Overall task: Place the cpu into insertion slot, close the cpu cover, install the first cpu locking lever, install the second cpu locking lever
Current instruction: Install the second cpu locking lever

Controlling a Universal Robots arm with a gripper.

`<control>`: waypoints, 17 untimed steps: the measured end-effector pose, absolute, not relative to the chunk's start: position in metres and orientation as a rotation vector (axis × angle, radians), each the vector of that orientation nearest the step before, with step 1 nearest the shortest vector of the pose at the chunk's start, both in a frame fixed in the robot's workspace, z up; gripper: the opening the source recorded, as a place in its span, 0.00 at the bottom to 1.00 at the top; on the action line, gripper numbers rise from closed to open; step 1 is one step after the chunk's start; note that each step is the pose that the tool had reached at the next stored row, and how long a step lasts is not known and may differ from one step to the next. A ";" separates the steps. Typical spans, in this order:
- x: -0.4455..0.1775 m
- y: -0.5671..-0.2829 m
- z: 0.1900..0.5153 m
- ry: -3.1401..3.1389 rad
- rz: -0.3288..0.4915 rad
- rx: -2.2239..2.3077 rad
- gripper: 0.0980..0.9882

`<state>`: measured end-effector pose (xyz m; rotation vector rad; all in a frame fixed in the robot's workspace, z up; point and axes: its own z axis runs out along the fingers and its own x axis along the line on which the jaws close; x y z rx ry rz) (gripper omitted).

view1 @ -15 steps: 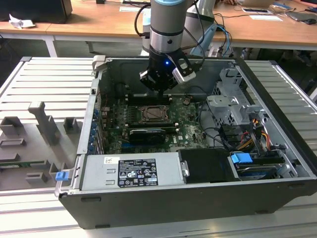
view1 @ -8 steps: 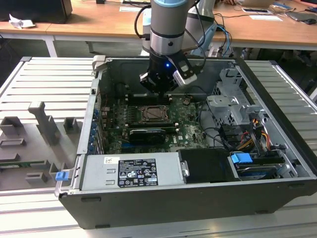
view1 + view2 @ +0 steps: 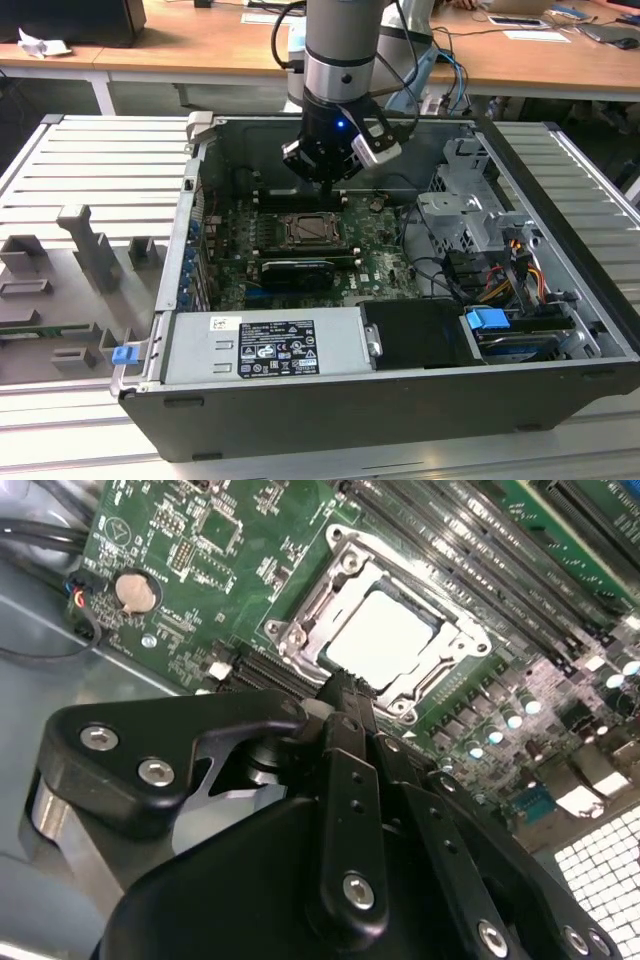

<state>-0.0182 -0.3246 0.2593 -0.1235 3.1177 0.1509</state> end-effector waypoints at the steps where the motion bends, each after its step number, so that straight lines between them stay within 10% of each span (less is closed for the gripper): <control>1: -0.018 -0.327 0.259 3.118 0.151 -0.124 0.01; 17: -0.018 -0.350 0.259 3.126 0.154 -0.123 0.01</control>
